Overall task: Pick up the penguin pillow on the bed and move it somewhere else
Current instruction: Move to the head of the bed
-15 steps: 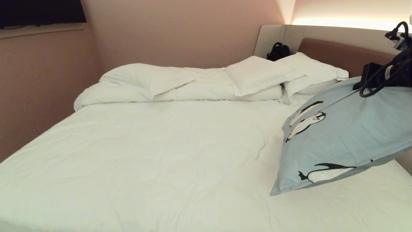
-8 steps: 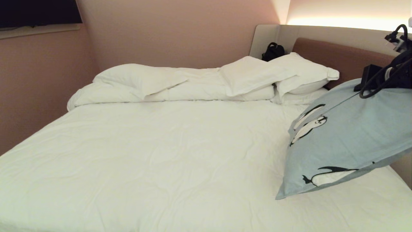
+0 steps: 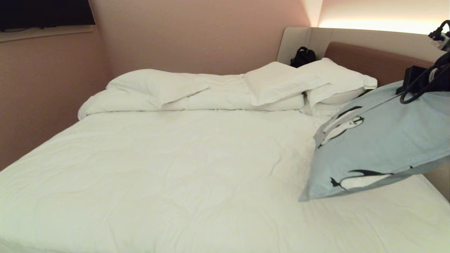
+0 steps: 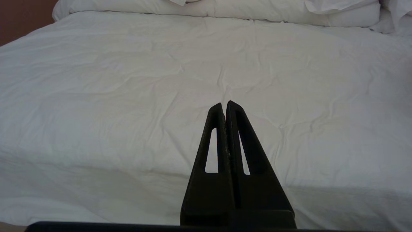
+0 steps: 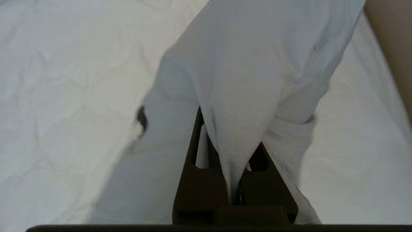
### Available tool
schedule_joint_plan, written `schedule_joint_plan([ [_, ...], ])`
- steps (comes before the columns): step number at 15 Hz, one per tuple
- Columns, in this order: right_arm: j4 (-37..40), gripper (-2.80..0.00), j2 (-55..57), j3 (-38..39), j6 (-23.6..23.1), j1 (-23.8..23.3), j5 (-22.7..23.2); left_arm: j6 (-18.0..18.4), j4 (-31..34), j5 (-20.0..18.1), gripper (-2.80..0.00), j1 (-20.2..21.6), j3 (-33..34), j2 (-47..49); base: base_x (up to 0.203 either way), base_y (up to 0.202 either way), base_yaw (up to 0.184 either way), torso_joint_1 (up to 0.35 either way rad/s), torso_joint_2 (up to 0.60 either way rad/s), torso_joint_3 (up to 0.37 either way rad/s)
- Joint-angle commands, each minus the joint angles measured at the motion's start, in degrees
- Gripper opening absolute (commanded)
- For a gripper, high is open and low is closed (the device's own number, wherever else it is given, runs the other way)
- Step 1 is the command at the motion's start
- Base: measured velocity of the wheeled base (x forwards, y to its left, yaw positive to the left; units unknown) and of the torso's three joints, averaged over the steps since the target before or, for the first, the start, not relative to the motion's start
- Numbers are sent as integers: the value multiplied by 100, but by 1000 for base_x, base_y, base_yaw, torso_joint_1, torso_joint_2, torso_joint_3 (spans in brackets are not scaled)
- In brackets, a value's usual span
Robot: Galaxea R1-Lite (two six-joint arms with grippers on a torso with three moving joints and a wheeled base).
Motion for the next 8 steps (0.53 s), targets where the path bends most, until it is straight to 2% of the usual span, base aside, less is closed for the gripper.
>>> schedule_joint_plan([
  [1, 15, -280, 42, 16, -855, -118, -362, -3, -5, 1, -280, 1, 0, -2, 0, 0, 0, 0, 0, 0],
  [3, 15, -280, 69, 17, -1177, -224, -572, -1, 0, 1, -280, 1, 0, -2, 0, 0, 0, 0, 0, 0],
  [8, 7, -280, 286, 27, -2368, -541, -1203, -8, 0, 1, -280, 1, 0, -2, 0, 0, 0, 0, 0, 0],
])
